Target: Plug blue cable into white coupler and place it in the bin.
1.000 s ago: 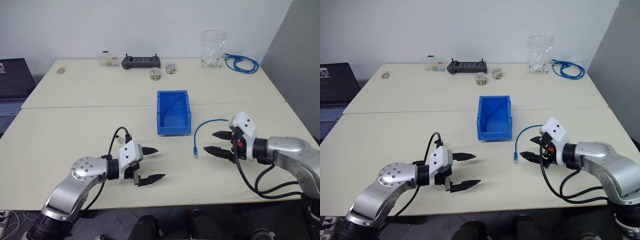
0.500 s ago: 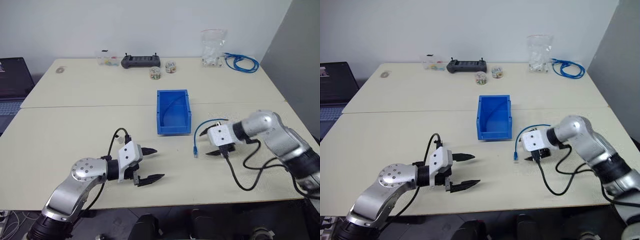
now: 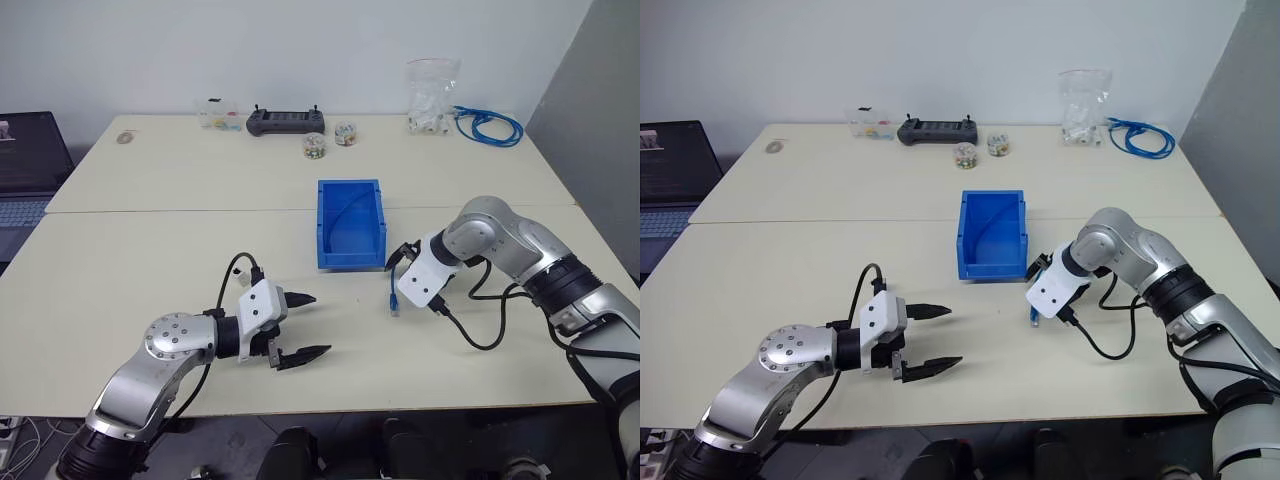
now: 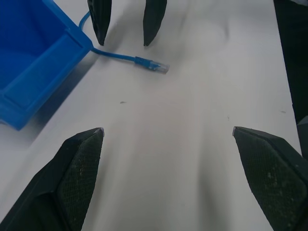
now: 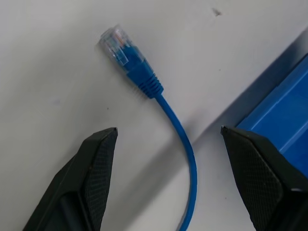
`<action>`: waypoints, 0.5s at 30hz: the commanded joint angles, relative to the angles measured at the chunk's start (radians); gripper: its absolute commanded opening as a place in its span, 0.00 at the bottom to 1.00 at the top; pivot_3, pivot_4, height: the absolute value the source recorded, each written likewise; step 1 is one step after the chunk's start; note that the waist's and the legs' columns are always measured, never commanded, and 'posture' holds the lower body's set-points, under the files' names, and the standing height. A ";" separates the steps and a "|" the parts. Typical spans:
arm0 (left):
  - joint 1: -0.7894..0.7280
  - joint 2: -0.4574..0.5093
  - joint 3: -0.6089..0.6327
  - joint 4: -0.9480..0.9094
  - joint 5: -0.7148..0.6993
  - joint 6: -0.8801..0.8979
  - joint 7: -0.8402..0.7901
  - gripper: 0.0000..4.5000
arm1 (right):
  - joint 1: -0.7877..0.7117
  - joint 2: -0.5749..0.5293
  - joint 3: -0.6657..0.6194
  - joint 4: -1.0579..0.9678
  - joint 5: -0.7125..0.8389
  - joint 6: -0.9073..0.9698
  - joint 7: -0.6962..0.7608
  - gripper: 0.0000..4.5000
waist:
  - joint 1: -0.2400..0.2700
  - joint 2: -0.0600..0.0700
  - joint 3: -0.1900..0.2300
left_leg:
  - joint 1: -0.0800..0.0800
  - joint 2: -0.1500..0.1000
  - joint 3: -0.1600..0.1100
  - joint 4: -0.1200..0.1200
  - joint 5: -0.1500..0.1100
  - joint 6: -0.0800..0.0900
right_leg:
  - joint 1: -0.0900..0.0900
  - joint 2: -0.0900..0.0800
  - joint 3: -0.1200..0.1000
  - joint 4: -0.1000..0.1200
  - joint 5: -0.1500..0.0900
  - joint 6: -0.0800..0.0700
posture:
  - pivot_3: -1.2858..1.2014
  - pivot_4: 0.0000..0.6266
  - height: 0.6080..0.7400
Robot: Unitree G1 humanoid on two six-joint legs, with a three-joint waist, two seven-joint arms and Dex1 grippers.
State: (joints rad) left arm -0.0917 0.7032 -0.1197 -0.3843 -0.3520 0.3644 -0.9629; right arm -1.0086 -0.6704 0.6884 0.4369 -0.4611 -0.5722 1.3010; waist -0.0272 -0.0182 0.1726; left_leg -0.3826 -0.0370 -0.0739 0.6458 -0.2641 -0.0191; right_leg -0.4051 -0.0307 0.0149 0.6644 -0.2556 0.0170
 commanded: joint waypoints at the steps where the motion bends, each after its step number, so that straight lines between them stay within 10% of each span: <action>1: -0.010 -0.005 0.000 -0.025 0.000 -0.008 0.003 1.00 | -0.031 0.012 0.004 0.002 -0.031 -0.043 0.011 0.81 | 0.000 0.000 0.000 | 0.000 0.000 0.000 0.000 0.000 0.000 | 0.000 0.000 0.000 0.000 0.000 0.000 | 0.52 0.24 1.00; 15: -0.027 -0.012 -0.019 -0.027 0.011 -0.006 0.012 1.00 | -0.024 0.119 0.051 0.024 -0.113 -0.043 0.061 0.12 | -0.009 -0.001 -0.001 | 0.003 0.006 0.002 0.000 0.000 0.000 | 0.001 0.005 0.000 0.001 0.003 -0.006 | 0.52 0.24 1.00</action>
State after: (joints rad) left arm -0.1073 0.6942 -0.1340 -0.3843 -0.3470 0.3664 -0.9519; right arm -1.0297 -0.5779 0.7183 0.4551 -0.5692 -0.6052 1.3550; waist -0.0357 -0.0191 0.1719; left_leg -0.3793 -0.0299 -0.0713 0.6459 -0.2641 -0.0193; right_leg -0.4046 -0.0242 0.0155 0.6649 -0.2518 0.0109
